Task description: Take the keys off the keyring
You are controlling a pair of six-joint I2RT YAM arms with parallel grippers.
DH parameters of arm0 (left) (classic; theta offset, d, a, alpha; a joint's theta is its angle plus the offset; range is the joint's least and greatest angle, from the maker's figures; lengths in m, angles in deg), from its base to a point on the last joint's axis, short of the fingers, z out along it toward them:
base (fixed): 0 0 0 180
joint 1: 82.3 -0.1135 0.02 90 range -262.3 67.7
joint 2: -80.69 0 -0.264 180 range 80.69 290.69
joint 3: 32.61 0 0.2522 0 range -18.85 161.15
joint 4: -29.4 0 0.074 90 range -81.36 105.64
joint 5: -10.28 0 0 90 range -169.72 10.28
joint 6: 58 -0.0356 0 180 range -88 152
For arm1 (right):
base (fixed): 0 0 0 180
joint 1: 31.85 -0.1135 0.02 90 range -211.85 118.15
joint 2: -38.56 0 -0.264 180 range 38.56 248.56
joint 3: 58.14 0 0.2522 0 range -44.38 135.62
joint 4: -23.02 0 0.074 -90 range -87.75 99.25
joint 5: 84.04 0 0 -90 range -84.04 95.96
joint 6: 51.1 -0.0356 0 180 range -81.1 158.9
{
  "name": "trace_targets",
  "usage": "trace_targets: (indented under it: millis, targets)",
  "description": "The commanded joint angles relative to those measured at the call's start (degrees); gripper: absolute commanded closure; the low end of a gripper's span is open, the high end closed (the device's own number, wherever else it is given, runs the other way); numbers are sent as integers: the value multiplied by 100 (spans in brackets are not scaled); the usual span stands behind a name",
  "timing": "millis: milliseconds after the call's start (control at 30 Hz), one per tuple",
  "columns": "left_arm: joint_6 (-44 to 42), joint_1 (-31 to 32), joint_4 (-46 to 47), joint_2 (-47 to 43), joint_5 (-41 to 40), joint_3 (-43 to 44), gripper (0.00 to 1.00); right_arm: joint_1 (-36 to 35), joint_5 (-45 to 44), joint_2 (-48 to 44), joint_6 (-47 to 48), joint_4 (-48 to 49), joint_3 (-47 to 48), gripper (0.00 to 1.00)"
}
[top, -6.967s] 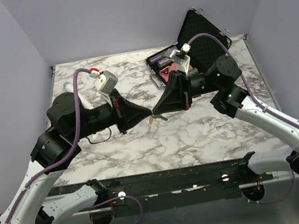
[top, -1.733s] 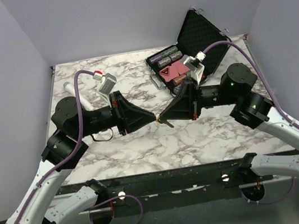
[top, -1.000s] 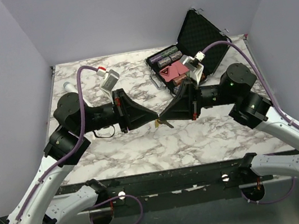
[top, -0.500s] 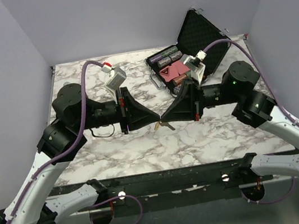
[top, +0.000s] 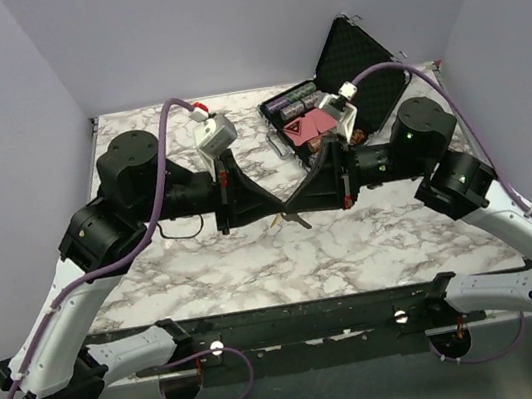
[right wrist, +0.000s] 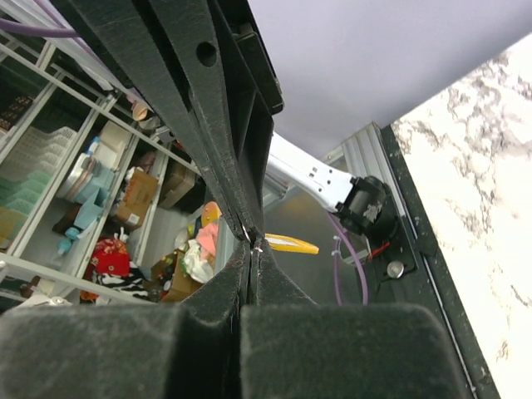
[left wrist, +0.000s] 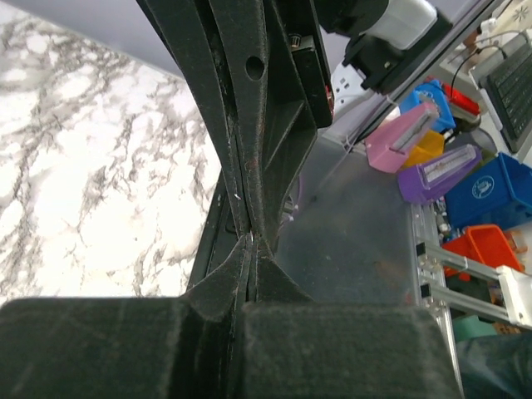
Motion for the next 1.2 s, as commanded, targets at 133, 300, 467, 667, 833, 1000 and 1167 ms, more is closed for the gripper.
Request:
trace_targets:
  millis: [133,300,467,667,833,1000,1167]
  targets:
    - [-563,309,-642,401,807,-287,100,40,-459,221,36,-547,-416,99]
    - [-739,379,-721,533,930,-577,100,40,-239,116,-87,-362,-741,99]
    - [-871,484,-704,630,1053,-858,100,31,-28,151,-96,-494,-909,99]
    - [-1002,660,-677,796,1317,-1105,100,13,297,169,-35,-634,-1067,99]
    - [-1134,748,-712,946,1457,-1166,100,5,587,151,79,-714,-1190,99]
    - [-1240,836,-756,1104,1510,-1131,100,-4,991,177,141,-617,-1234,99]
    - [-1459,862,-923,1297,1773,-1000,100,5,1334,265,343,-748,-1103,99]
